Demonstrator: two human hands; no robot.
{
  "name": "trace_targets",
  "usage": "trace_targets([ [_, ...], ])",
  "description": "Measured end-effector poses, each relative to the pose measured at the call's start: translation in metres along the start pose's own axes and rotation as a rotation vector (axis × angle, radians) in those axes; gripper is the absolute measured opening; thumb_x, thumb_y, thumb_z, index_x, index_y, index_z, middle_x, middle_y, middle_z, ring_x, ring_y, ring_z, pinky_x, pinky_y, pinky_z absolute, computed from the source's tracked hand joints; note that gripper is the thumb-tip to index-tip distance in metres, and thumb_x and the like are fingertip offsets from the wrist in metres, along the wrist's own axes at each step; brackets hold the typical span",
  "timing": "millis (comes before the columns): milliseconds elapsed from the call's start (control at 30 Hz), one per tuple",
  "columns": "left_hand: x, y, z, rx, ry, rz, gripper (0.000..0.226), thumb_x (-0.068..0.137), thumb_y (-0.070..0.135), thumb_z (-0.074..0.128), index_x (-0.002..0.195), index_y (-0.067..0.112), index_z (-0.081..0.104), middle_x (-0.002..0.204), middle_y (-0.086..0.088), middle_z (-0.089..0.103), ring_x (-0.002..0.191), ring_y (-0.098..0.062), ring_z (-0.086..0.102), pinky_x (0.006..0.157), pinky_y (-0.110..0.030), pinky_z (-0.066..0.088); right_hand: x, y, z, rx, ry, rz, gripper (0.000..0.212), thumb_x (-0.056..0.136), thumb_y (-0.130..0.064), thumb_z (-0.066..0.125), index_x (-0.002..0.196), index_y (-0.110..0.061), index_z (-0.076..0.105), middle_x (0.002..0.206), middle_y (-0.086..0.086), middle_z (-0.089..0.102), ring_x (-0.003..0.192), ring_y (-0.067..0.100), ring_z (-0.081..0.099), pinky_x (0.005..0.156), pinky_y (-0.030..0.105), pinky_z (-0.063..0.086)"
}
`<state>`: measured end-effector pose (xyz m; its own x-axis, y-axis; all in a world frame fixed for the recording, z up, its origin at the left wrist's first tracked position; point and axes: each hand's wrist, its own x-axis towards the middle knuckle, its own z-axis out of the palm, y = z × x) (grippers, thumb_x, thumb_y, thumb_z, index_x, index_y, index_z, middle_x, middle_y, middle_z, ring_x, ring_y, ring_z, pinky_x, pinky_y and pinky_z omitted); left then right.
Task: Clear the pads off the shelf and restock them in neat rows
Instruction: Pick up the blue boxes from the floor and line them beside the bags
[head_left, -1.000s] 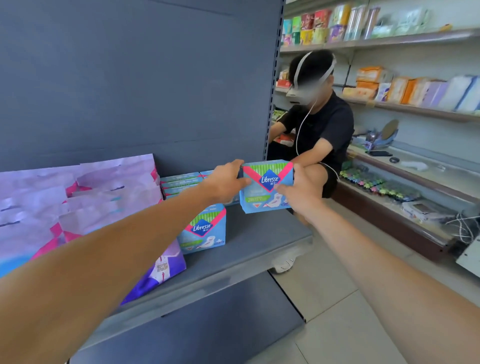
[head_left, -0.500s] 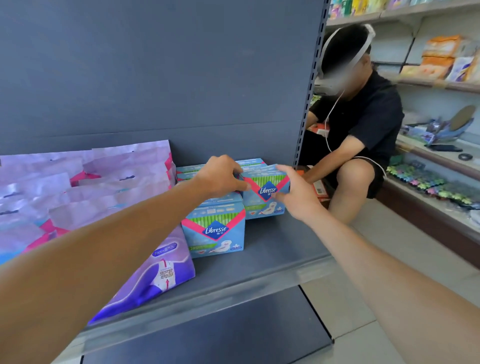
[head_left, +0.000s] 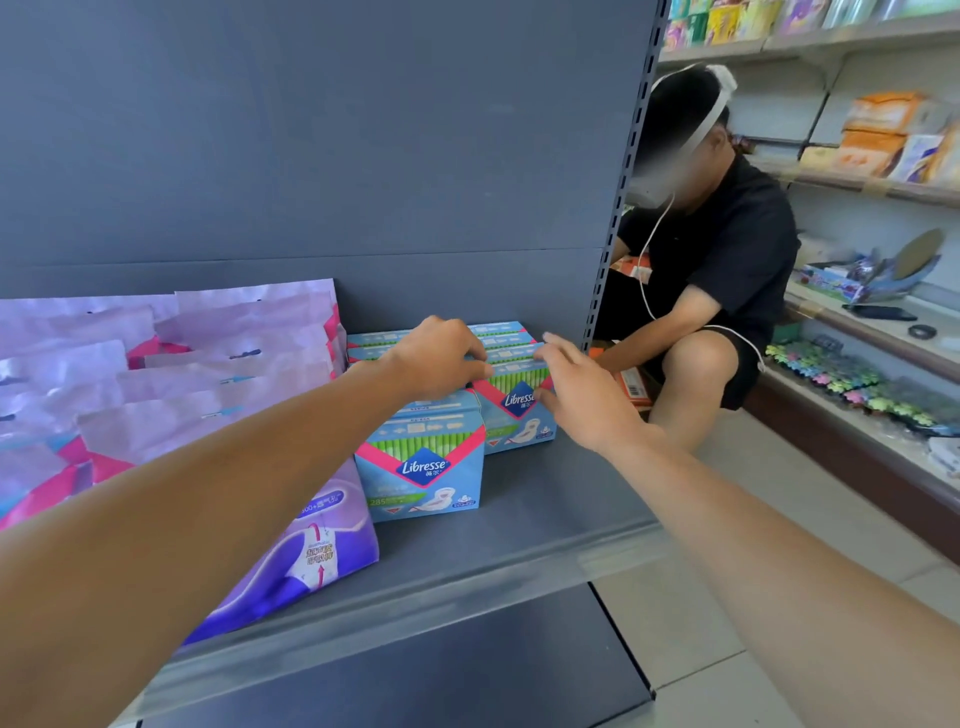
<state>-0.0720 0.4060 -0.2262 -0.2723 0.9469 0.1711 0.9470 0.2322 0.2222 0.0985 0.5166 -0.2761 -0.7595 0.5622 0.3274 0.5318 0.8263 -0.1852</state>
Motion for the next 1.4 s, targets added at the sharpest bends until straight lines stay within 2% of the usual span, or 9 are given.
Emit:
trace_targets([
  [100,0.003,-0.001,0.001,0.045,-0.018,0.011,0.031,0.091,0.041,0.061,0.101,0.015,0.074,0.101,-0.007,0.07,0.097,-0.026,0.06,0.085,-0.035,0.049,0.006,-0.001,-0.003,-0.082,-0.048,-0.069,0.053,0.093,-0.023,0.061,0.141,-0.013,0.039,0.145,0.007,0.044,0.126,0.03,0.047,0.096,0.041,0.046],
  [333,0.005,-0.005,0.001,0.078,-0.052,0.038,0.034,0.092,0.043,0.059,0.102,0.014,0.073,0.103,-0.008,0.071,0.099,-0.028,0.061,0.087,-0.04,0.05,0.013,-0.003,-0.006,-0.147,-0.079,-0.057,0.053,0.091,-0.028,0.065,0.138,-0.017,0.044,0.142,0.005,0.047,0.121,0.03,0.05,0.093,0.044,0.049],
  [533,0.0,0.007,-0.005,0.3,-0.127,0.063,0.035,0.099,0.038,0.045,0.115,0.014,0.065,0.117,-0.012,0.062,0.108,-0.032,0.058,0.084,-0.038,0.048,0.01,-0.014,-0.02,-0.223,-0.161,-0.026,0.057,0.092,-0.031,0.062,0.142,-0.017,0.039,0.148,0.004,0.042,0.134,0.029,0.038,0.101,0.045,0.044],
  [667,-0.005,0.015,-0.007,0.384,-0.169,0.048,0.03,0.099,0.032,0.045,0.116,0.012,0.059,0.122,-0.013,0.059,0.112,-0.033,0.056,0.085,-0.039,0.047,-0.005,-0.024,-0.037,-0.226,-0.16,0.023,0.061,0.094,-0.035,0.058,0.147,-0.017,0.034,0.151,0.005,0.038,0.138,0.03,0.033,0.106,0.045,0.04],
  [833,-0.024,0.046,-0.017,0.39,-0.117,0.108,0.037,0.096,0.034,0.046,0.124,0.011,0.054,0.129,-0.013,0.052,0.12,-0.034,0.044,0.092,-0.042,0.043,-0.044,-0.039,-0.076,-0.257,-0.173,0.123,0.049,0.094,-0.034,0.055,0.139,-0.019,0.044,0.139,0.005,0.046,0.127,0.034,0.042,0.101,0.047,0.043],
  [967,-0.058,0.079,-0.016,0.291,-0.056,0.304,0.049,0.091,0.045,0.05,0.129,0.013,0.049,0.132,-0.012,0.048,0.124,-0.033,0.04,0.098,-0.043,0.04,-0.097,-0.055,-0.109,-0.304,-0.194,0.26,0.038,0.091,-0.031,0.054,0.126,-0.017,0.05,0.132,0.007,0.049,0.123,0.033,0.047,0.094,0.045,0.045],
  [1067,-0.087,0.093,-0.015,0.246,-0.07,0.417,0.057,0.089,0.051,0.053,0.132,0.014,0.048,0.135,-0.011,0.046,0.127,-0.032,0.04,0.1,-0.043,0.04,-0.14,-0.07,-0.124,-0.327,-0.229,0.375,0.043,0.09,-0.024,0.053,0.132,-0.016,0.047,0.133,0.009,0.047,0.121,0.035,0.047,0.093,0.046,0.046],
  [1233,-0.14,0.099,-0.014,0.208,-0.09,0.542,0.059,0.086,0.051,0.054,0.132,0.015,0.05,0.137,-0.01,0.046,0.128,-0.032,0.039,0.102,-0.042,0.039,-0.203,-0.105,-0.132,-0.324,-0.212,0.486,0.04,0.087,-0.025,0.056,0.125,-0.016,0.049,0.125,0.011,0.05,0.114,0.036,0.05,0.087,0.05,0.05],
  [1400,-0.195,0.104,-0.008,0.216,-0.129,0.546,0.057,0.087,0.046,0.056,0.132,0.013,0.049,0.139,-0.01,0.044,0.129,-0.032,0.036,0.1,-0.047,0.042,-0.263,-0.136,-0.121,-0.331,-0.197,0.542,0.042,0.09,-0.027,0.056,0.129,-0.014,0.049,0.123,0.013,0.05,0.112,0.036,0.051,0.08,0.036,0.044],
])
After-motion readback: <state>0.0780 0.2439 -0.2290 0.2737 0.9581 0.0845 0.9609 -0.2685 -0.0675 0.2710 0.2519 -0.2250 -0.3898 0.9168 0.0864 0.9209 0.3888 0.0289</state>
